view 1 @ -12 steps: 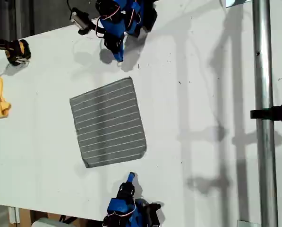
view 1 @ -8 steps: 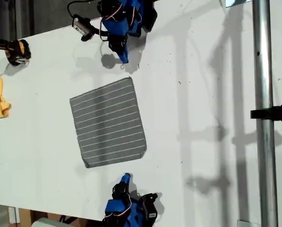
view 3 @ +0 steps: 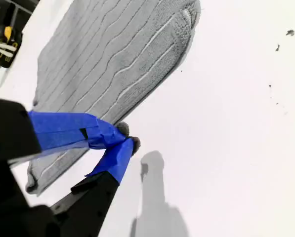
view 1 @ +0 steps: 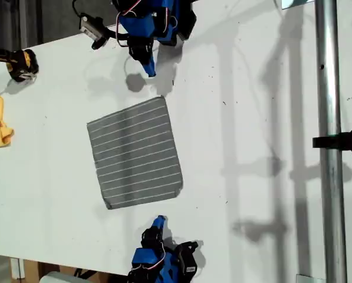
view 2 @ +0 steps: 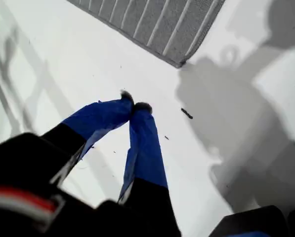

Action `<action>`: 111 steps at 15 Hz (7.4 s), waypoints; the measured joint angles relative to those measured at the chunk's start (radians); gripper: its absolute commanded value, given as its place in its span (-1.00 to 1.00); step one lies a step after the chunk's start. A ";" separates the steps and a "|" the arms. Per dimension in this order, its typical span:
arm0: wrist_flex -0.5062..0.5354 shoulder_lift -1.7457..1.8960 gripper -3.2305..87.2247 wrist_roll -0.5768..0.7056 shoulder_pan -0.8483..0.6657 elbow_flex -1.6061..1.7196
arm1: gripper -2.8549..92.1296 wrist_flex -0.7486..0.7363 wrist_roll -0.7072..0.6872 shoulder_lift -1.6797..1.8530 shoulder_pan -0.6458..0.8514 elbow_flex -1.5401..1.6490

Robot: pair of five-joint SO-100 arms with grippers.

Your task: Grasp corners of a towel and fold twice.

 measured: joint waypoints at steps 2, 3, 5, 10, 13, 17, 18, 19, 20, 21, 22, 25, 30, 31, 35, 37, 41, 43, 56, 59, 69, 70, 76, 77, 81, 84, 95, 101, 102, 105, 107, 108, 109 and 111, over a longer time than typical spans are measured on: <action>0.000 0.000 -0.96 0.000 0.000 0.000 | -0.94 0.003 -0.057 -0.158 0.000 -0.150; 0.000 0.000 -0.96 0.000 0.000 0.000 | -0.94 0.009 -0.091 -0.245 0.000 -0.230; 0.000 0.000 -0.96 0.000 0.000 0.000 | -0.94 0.044 -0.192 -0.479 -0.008 -0.426; 0.000 0.000 -0.96 -0.003 0.000 0.000 | -0.94 0.210 -0.511 -1.006 -0.028 -0.986; 0.000 0.000 -0.96 -0.003 0.000 0.000 | -0.94 0.213 -0.600 -1.072 -0.031 -1.040; 0.000 0.000 -0.96 -0.003 0.000 0.000 | -0.29 0.225 -0.603 -1.117 -0.029 -1.040; 0.000 0.000 -0.96 -0.003 0.000 0.000 | -0.21 0.236 -0.603 -1.131 -0.029 -1.040; 0.000 0.000 -0.96 -0.003 0.000 0.000 | -0.17 0.239 -0.603 -1.137 -0.029 -1.040; 0.000 0.000 -0.96 -0.003 0.000 0.000 | -0.10 0.244 -0.603 -1.138 -0.029 -1.040; 0.000 0.000 -0.96 -0.003 0.000 0.000 | -0.10 0.250 -0.614 -1.138 -0.029 -1.040; 0.000 0.000 -0.96 -0.003 0.000 0.000 | -0.10 0.258 -0.626 -1.140 -0.029 -1.040; 0.000 0.000 -0.96 -0.003 0.000 0.000 | -0.12 0.264 -0.641 -1.141 -0.006 -1.040; 0.000 0.000 -0.96 -0.006 0.000 0.000 | -0.12 0.072 -0.673 -1.141 0.041 -0.813; 0.000 0.000 -0.96 -0.006 0.000 0.000 | -0.12 0.014 -0.675 -1.141 0.055 -0.735; 0.000 0.000 -0.96 -0.006 0.000 0.000 | -0.15 -0.224 -0.684 -1.144 0.114 -0.486; 0.000 0.000 -0.96 -0.006 0.000 0.000 | -0.16 -0.284 -0.684 -1.175 0.138 -0.445; 0.000 0.000 -0.96 -0.006 0.000 0.000 | -0.17 -0.360 -0.684 -1.333 0.140 -0.443; 0.000 0.000 -0.96 -0.009 0.000 0.000 | -0.19 -0.373 -0.684 -1.401 0.140 -0.443; 0.000 0.000 -0.97 -0.011 -0.006 0.000 | -0.24 -0.284 -0.723 -1.536 0.138 -0.603; 0.000 0.000 -0.97 -0.012 -0.006 0.000 | -0.29 -0.310 -0.723 -1.618 0.138 -0.612; 0.000 0.000 -0.97 -0.012 -0.006 0.000 | -0.94 -0.291 -0.723 -1.690 0.135 -0.721; 0.000 0.000 -0.97 -0.012 -0.006 0.000 | -0.94 -0.291 -0.723 -1.692 0.135 -0.721; -0.026 -0.005 -0.97 -0.049 0.026 -0.043 | -0.94 -0.308 -0.723 -1.692 0.114 -0.721; -0.020 -0.017 -0.97 -0.055 0.035 -0.083 | -0.94 -0.308 -0.721 -1.692 0.110 -0.721; -0.031 -0.430 -0.97 -0.014 0.061 -0.440 | -0.94 -0.314 -0.716 -1.690 0.106 -0.721; -0.037 -0.914 -0.97 0.106 0.115 -0.802 | -0.94 -0.316 -0.715 -1.689 0.104 -0.721; 0.138 -1.763 -0.97 0.405 0.218 -1.603 | -0.94 -0.318 -0.712 -1.678 0.095 -0.719; 0.249 -1.867 -0.10 0.400 0.224 -1.730 | -0.94 -0.318 -0.709 -1.677 0.095 -0.719; 0.256 -1.867 -0.10 0.437 0.222 -1.740 | -0.94 -0.318 -0.709 -1.677 0.095 -0.719; 0.276 -1.867 -0.10 0.500 0.222 -1.755 | -0.94 -0.319 -0.709 -1.666 0.094 -0.712; 0.253 -1.870 -0.15 0.497 0.222 -1.712 | -0.94 -0.319 -0.703 -1.651 0.094 -0.706; 0.218 -1.879 -0.16 0.480 0.222 -1.657 | -0.94 -0.319 -0.701 -1.651 0.094 -0.706; 0.166 -1.893 -0.17 0.462 0.221 -1.601 | -0.94 -0.319 -0.699 -1.651 0.094 -0.703; 0.089 -1.944 -0.18 0.425 0.209 -1.531 | -0.94 -0.321 -0.699 -1.638 0.094 -0.692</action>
